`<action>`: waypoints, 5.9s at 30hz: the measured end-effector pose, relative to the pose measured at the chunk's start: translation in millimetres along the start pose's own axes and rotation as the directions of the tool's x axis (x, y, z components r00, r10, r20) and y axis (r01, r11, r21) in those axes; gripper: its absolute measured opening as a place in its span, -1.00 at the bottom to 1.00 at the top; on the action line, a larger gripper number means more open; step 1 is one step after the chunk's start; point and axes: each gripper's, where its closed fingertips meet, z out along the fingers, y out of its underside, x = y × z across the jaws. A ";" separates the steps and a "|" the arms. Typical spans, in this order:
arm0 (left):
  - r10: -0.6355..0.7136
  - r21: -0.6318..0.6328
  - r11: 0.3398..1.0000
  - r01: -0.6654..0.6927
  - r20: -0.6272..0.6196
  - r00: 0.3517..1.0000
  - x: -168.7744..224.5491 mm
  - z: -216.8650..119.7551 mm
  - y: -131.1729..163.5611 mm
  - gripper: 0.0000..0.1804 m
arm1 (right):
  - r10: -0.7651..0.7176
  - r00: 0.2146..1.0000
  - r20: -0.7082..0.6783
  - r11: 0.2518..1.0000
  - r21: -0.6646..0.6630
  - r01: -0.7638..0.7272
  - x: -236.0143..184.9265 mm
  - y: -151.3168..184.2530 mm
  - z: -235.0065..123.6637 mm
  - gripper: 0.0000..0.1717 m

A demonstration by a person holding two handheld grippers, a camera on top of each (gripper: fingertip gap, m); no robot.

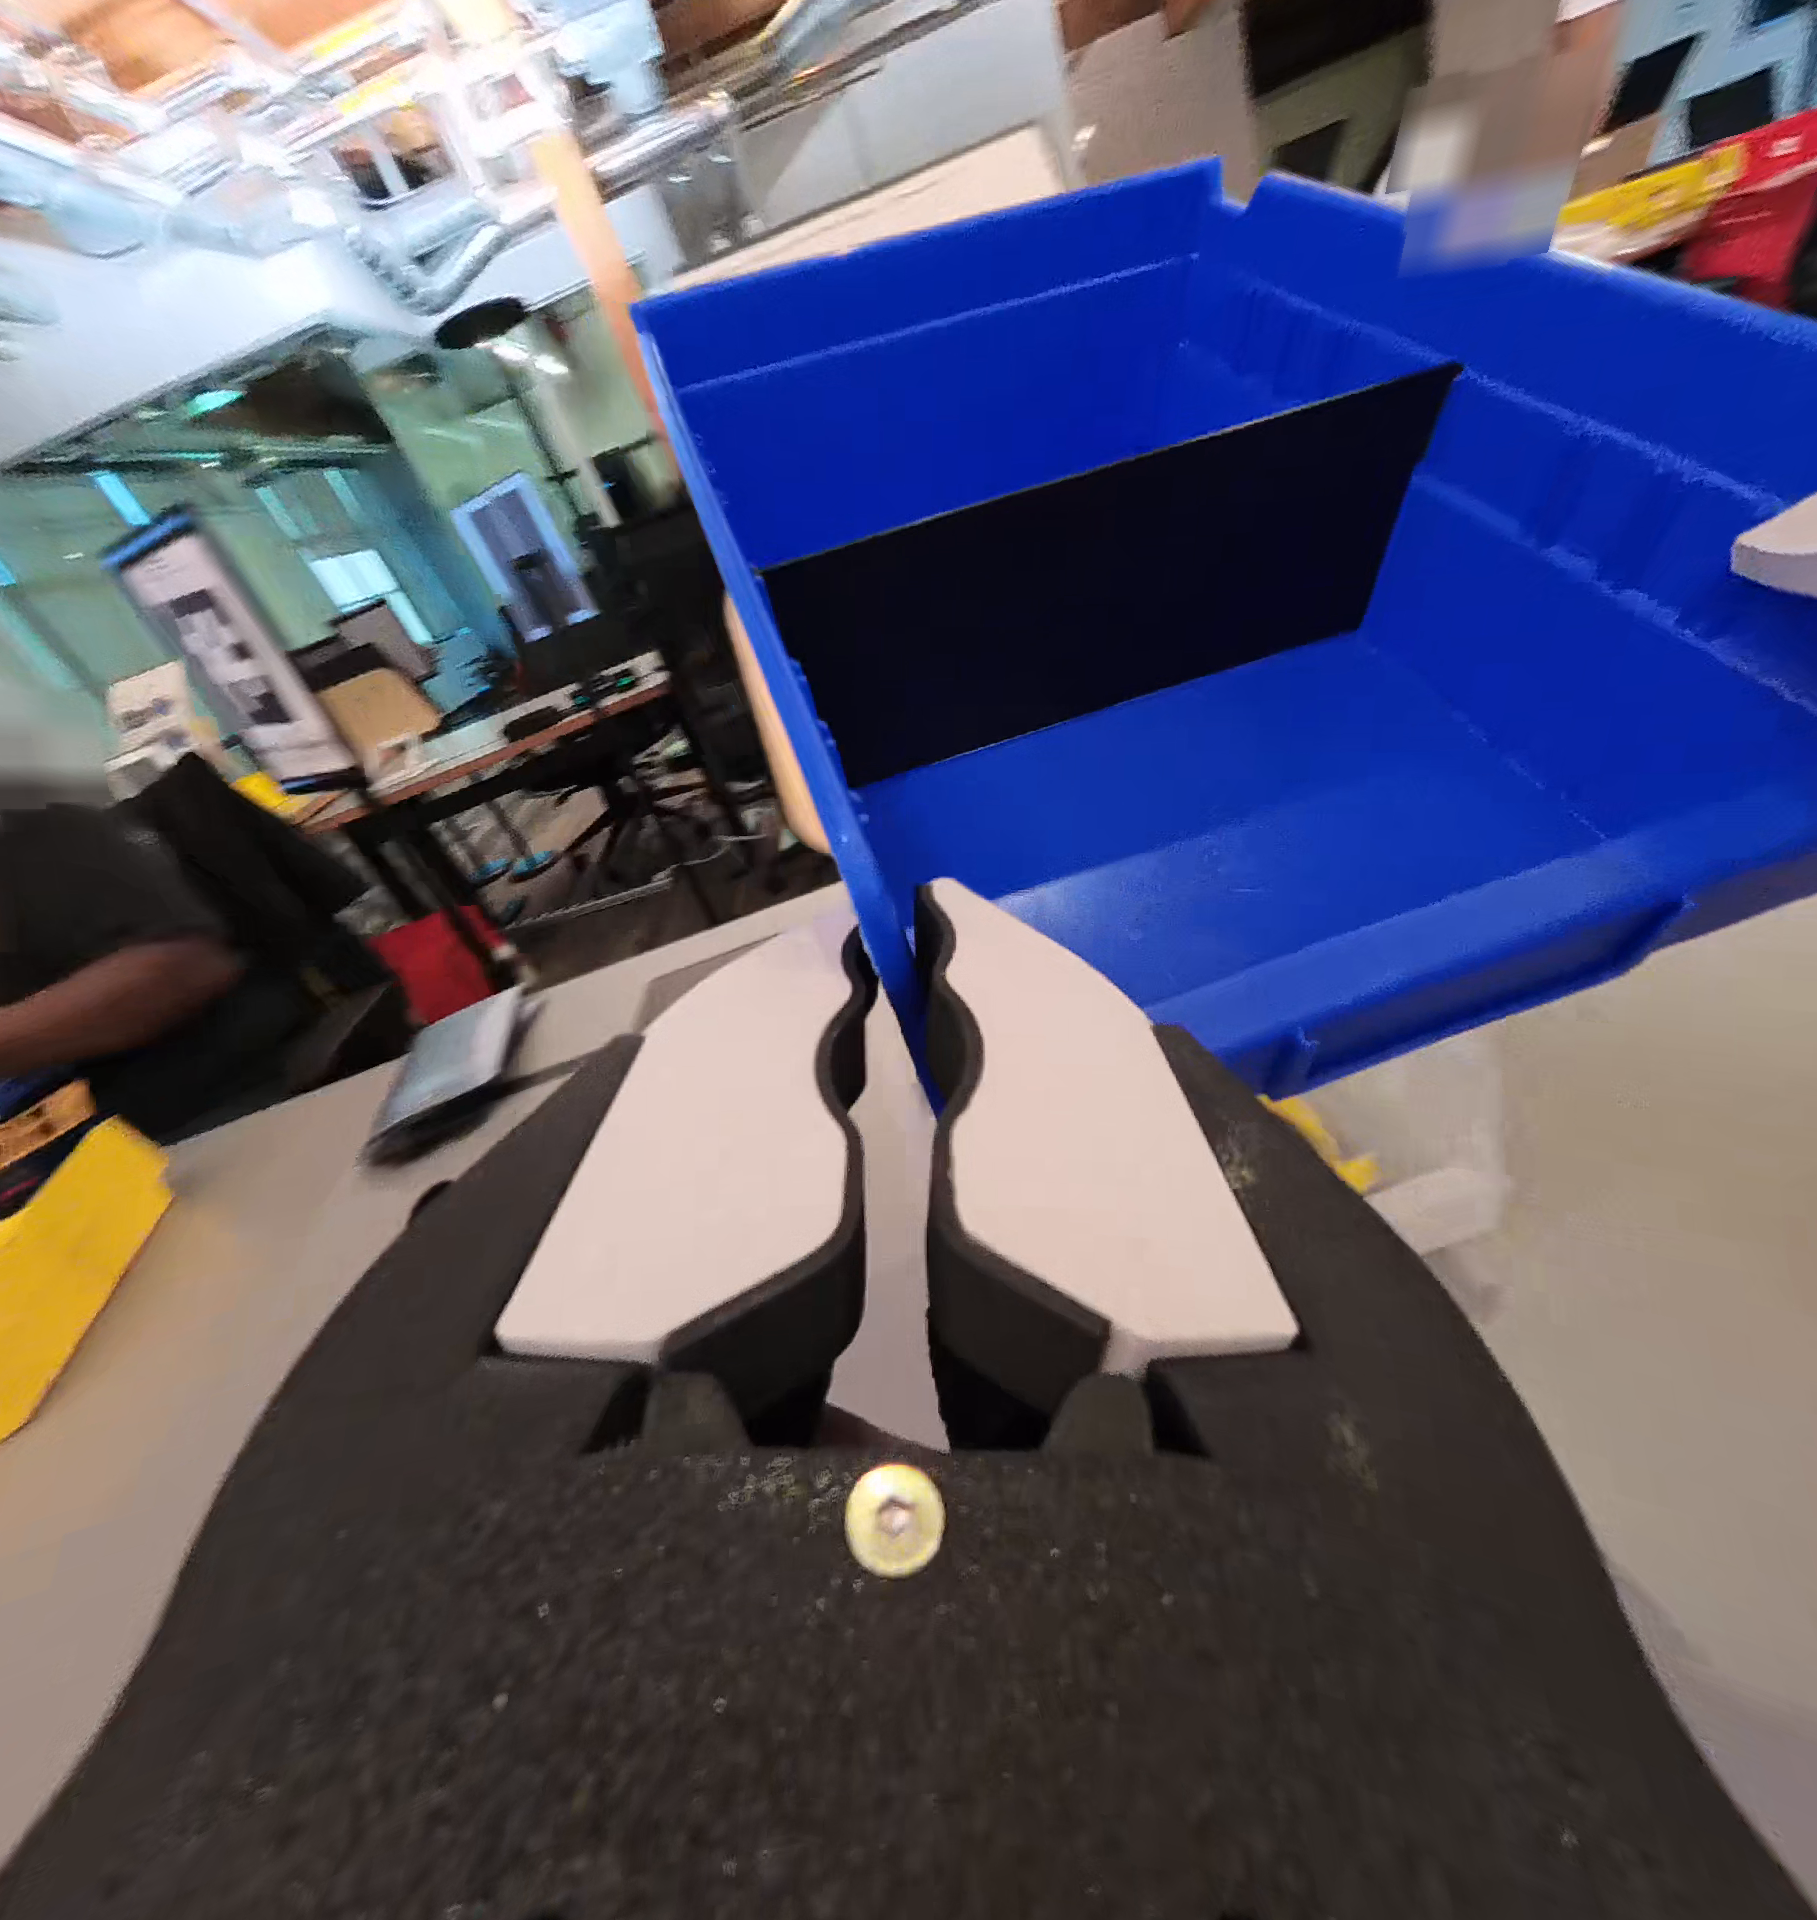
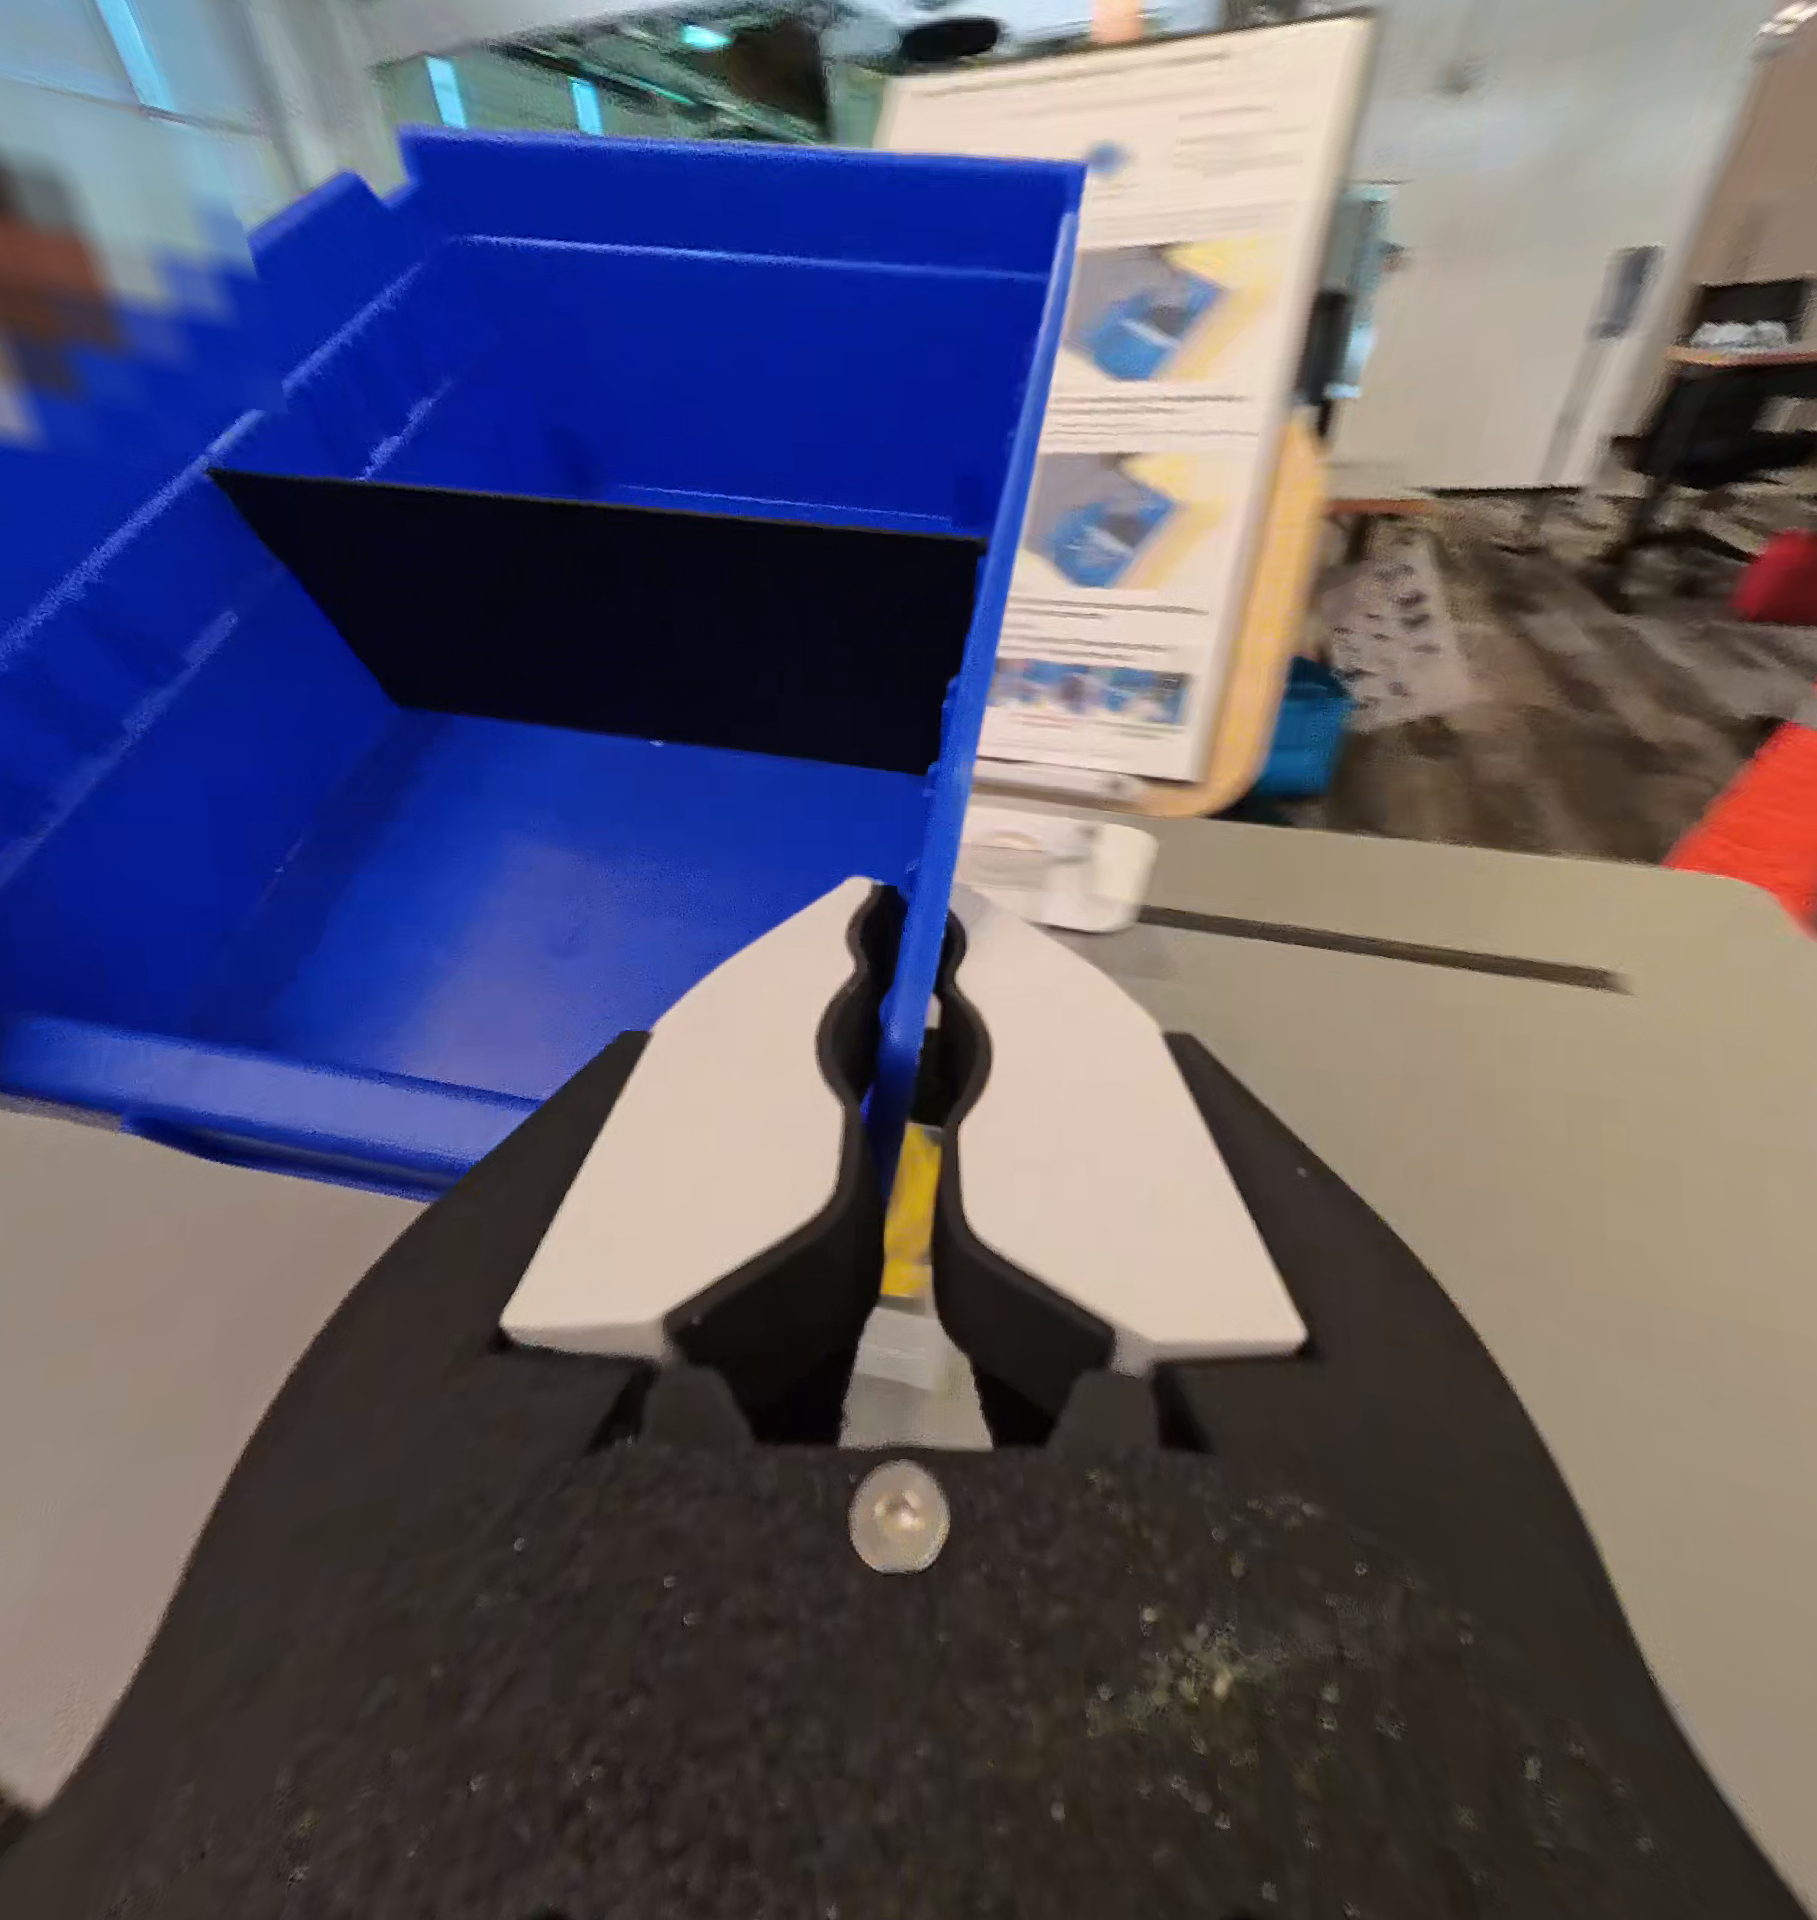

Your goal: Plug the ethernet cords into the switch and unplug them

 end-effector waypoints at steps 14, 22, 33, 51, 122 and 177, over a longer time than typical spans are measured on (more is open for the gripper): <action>-0.197 -0.294 0.949 0.112 -0.277 0.940 316.6 134.5 78.5 -0.93 | 0.113 0.958 -0.265 0.915 -0.348 -0.204 314.6 154.3 -20.6 -0.95; -0.192 -0.381 0.924 0.038 -0.376 0.906 357.7 127.7 110.9 -0.69 | 0.192 0.916 -0.352 0.910 -0.285 -0.300 342.2 188.9 -7.1 -0.93; -0.383 -0.404 0.900 0.167 -0.547 0.744 238.3 49.8 66.1 -0.41 | 0.022 0.939 -0.344 0.979 -0.185 -0.091 327.3 110.4 -41.3 -0.52; -0.319 -0.470 0.848 0.245 -0.084 0.944 42.3 75.2 204.7 -0.37 | 0.134 0.974 0.181 0.919 -0.391 -0.054 13.4 190.4 75.1 -0.07; -0.443 -0.371 0.842 0.390 -0.064 0.894 -85.4 -6.8 250.3 -0.50 | 0.071 0.978 -0.196 0.971 -0.209 -0.113 242.3 181.3 -57.8 -0.72; -0.309 -0.989 0.138 0.059 0.014 0.951 -151.3 287.6 350.2 -0.27 | 0.095 0.974 0.206 0.945 -0.326 -0.023 143.9 189.2 -9.1 -0.64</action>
